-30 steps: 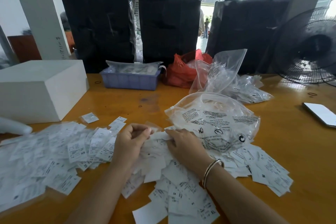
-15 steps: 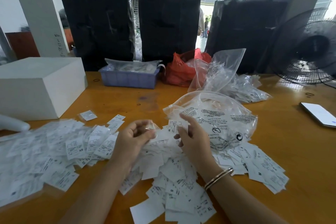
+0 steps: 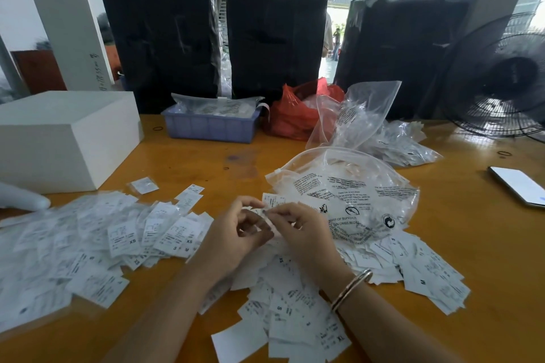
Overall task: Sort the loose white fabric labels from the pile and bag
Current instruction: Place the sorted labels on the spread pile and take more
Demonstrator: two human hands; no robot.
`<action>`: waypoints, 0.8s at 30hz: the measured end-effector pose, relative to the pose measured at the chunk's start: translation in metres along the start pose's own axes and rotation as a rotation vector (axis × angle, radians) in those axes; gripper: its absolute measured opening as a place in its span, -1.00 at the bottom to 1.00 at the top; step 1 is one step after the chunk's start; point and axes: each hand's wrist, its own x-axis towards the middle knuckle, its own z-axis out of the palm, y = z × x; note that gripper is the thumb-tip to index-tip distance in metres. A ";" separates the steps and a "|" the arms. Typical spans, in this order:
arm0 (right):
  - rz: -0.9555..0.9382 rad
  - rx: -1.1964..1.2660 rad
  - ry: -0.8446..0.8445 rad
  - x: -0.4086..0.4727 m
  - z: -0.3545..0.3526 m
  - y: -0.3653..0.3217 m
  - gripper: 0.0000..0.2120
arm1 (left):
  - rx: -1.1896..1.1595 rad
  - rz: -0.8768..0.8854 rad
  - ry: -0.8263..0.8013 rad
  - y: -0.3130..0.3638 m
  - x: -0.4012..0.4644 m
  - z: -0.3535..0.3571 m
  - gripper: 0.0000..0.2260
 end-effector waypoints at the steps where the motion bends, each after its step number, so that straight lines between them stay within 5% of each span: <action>1: 0.026 0.057 0.038 0.000 -0.001 0.001 -0.91 | 0.027 -0.002 0.010 -0.001 0.000 0.000 -0.69; 5: 0.105 0.260 0.079 0.002 -0.005 0.002 -0.85 | -0.009 -0.019 0.146 -0.004 0.001 -0.002 -0.96; 9: 0.129 0.191 0.043 0.000 -0.002 0.003 -0.86 | -0.268 -0.122 0.314 -0.001 0.003 -0.005 -0.94; 15: 0.144 0.229 0.030 -0.002 -0.001 0.002 -0.81 | -0.383 -0.103 0.318 0.003 0.004 -0.003 -0.96; 21: 0.048 0.281 0.188 0.000 -0.010 0.004 -0.53 | 0.031 0.058 0.320 0.003 -0.001 -0.003 -0.93; 24: -0.021 0.265 0.155 -0.002 -0.013 0.002 -0.64 | 0.196 0.152 0.312 0.007 -0.002 -0.003 -0.89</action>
